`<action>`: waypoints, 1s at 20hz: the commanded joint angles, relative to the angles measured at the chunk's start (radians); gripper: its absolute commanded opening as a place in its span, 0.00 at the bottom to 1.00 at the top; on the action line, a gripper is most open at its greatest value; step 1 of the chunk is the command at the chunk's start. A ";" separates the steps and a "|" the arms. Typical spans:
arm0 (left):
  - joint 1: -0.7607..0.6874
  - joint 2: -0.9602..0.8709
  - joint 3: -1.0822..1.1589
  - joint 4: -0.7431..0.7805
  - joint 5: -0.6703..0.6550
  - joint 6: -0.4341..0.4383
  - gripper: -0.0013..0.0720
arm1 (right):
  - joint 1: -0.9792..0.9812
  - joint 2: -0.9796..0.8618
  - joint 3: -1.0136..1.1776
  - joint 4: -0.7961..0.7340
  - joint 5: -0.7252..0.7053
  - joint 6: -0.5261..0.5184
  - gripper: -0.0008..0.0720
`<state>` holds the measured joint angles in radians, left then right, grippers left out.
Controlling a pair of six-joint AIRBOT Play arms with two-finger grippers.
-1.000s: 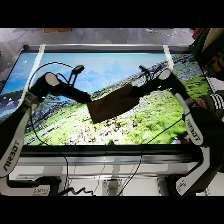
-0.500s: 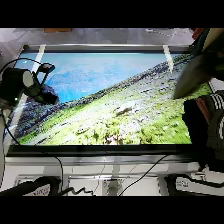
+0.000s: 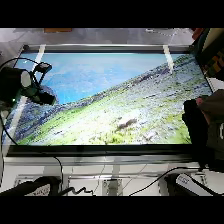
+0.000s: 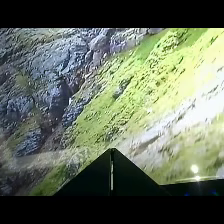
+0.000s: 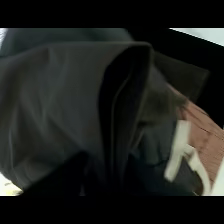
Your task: Fold the clothes and pants, and hang the long-sleeved shirts on hangers.
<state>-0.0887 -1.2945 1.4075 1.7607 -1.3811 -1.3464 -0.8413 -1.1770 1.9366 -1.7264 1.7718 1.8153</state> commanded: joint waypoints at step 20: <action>0.001 0.001 0.000 0.004 0.000 0.000 0.03 | 0.722 0.103 -0.077 0.291 -0.020 -0.134 0.03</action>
<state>-0.0887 -1.2942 1.4075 1.7645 -1.3815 -1.3468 -0.3458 -1.1011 1.8610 -1.3849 1.7111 1.7142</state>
